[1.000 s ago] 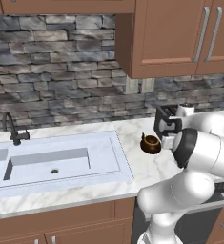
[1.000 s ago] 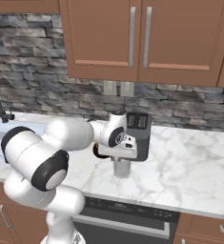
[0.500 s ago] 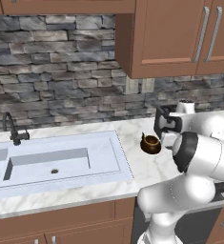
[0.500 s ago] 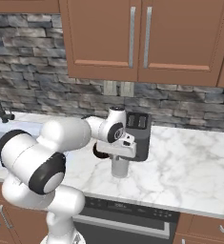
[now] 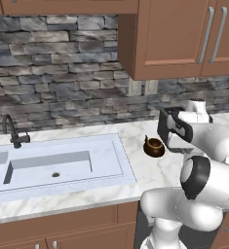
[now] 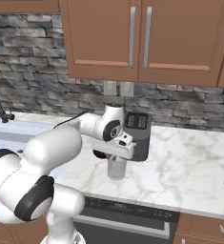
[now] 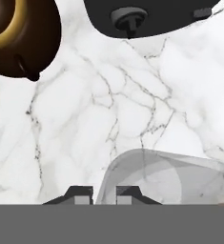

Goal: Place the teapot in the left basin and the glass cup in the right basin of the sink.

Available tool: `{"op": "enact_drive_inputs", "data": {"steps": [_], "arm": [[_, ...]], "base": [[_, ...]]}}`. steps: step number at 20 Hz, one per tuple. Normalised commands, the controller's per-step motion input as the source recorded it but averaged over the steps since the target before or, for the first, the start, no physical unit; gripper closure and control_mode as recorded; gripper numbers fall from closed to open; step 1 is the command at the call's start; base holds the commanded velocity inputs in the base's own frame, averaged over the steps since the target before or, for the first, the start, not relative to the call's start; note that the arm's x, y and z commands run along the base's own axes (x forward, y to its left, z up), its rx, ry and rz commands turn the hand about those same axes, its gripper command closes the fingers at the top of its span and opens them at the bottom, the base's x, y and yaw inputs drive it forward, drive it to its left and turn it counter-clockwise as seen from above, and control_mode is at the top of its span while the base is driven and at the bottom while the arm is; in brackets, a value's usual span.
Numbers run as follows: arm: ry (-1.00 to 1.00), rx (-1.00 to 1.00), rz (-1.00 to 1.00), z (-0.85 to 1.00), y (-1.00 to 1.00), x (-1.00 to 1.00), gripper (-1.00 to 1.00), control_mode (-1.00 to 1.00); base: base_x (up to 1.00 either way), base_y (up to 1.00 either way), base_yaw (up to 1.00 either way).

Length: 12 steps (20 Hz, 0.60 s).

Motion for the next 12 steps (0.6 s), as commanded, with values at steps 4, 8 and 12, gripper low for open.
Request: {"op": "enact_drive_inputs", "data": {"steps": [4, 8, 12], "arm": [[0.0, -0.03, -0.09, 0.36, 0.26, -0.37, 1.0, -1.0], [0.0, -0.02, -0.07, 0.34, 0.33, -0.37, 1.0, -1.0], [-0.06, -0.05, -0.02, 0.3, 0.41, -0.35, 1.0, -1.0]], "base": [[0.0, 0.0, 0.0], [0.0, 0.0, 0.0], [0.0, 0.0, 0.0]]}}
